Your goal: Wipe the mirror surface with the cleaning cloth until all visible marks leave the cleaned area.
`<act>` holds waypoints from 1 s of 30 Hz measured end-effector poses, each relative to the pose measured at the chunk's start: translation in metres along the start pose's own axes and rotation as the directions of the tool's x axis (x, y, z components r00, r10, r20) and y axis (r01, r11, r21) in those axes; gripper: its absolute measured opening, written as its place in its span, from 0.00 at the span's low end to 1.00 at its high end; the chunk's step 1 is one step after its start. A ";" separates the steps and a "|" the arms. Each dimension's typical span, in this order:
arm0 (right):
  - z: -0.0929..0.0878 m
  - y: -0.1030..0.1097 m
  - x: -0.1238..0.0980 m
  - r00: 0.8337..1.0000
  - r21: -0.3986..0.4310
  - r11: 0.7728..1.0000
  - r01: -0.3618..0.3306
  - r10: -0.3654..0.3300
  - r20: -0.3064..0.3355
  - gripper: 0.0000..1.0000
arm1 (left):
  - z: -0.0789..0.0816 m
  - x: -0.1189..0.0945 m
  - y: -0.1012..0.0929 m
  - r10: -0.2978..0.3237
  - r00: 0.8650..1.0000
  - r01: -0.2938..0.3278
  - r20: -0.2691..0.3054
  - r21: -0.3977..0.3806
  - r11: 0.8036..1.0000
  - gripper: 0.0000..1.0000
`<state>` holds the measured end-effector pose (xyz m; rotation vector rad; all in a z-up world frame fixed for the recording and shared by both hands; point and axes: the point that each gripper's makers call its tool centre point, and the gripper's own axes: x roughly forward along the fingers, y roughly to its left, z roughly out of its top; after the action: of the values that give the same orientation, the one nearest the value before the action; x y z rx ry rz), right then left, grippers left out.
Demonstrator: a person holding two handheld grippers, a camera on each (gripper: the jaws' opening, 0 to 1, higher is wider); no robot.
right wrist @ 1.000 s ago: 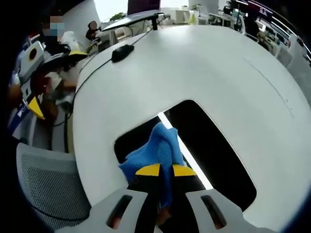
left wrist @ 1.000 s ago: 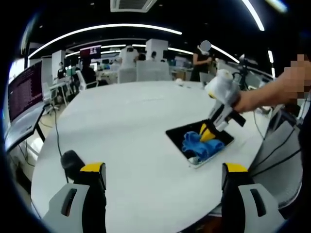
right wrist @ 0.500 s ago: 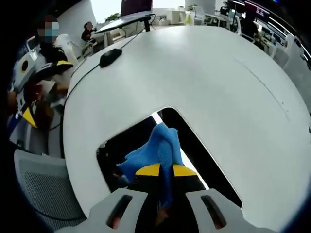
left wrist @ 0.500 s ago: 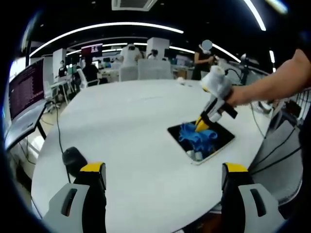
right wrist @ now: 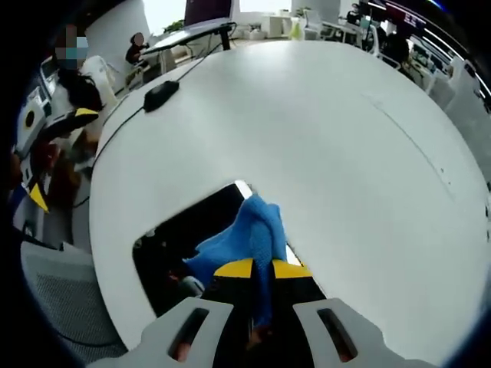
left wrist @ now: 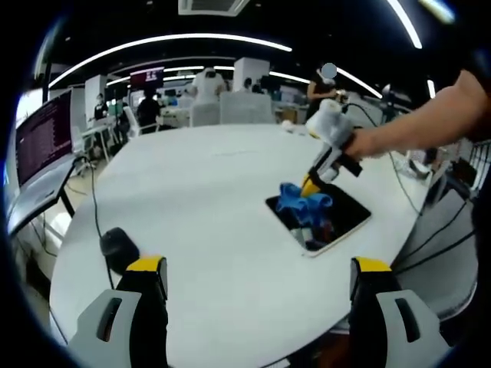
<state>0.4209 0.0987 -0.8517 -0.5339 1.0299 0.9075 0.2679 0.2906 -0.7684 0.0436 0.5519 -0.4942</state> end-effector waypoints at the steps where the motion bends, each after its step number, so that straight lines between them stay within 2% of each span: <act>1: 0.001 -0.001 0.000 1.000 0.002 1.000 -0.001 0.001 -0.001 0.02 | 0.000 0.000 0.000 0.001 1.000 -0.001 -0.001 0.000 1.000 0.99; 7: 0.005 -0.008 0.002 1.000 0.035 0.999 -0.002 0.002 0.006 0.02 | 0.000 -0.001 0.002 0.006 1.000 -0.006 0.000 -0.001 1.000 0.99; 22: 0.004 -0.007 0.003 1.000 0.022 1.000 -0.016 0.015 0.018 0.02 | 0.003 0.002 -0.006 0.009 1.000 -0.009 0.007 0.000 1.000 0.99; 30: 0.004 -0.006 0.004 1.000 0.003 1.000 -0.010 0.010 -0.026 0.02 | 0.002 -0.001 -0.007 0.012 1.000 -0.012 0.009 0.003 1.000 0.99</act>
<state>0.4293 0.1002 -0.8540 -0.5399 1.0579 0.9103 0.2647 0.2842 -0.7660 0.0477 0.5418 -0.4837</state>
